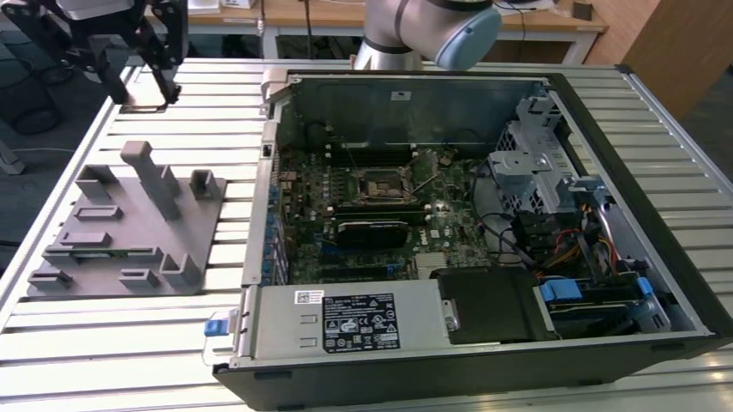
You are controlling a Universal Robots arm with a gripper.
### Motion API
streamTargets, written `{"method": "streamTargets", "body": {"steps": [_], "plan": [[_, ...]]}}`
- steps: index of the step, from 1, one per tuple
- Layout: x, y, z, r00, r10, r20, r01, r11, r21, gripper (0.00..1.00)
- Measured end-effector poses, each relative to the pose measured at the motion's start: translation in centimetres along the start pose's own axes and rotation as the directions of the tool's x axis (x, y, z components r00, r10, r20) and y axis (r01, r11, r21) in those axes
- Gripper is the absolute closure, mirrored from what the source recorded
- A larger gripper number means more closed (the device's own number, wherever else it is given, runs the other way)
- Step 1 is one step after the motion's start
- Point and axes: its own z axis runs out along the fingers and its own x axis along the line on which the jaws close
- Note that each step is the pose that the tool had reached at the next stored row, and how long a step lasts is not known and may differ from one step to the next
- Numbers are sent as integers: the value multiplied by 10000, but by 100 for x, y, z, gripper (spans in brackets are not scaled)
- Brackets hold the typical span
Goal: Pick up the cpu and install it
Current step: 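Pick up the cpu and move it towards the insertion slot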
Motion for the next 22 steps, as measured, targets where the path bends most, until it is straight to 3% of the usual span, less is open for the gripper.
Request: {"method": "streamTargets", "body": {"steps": [22], "plan": [[-997,-7,59,10000,0,-2,0,10000,2,47]]}}
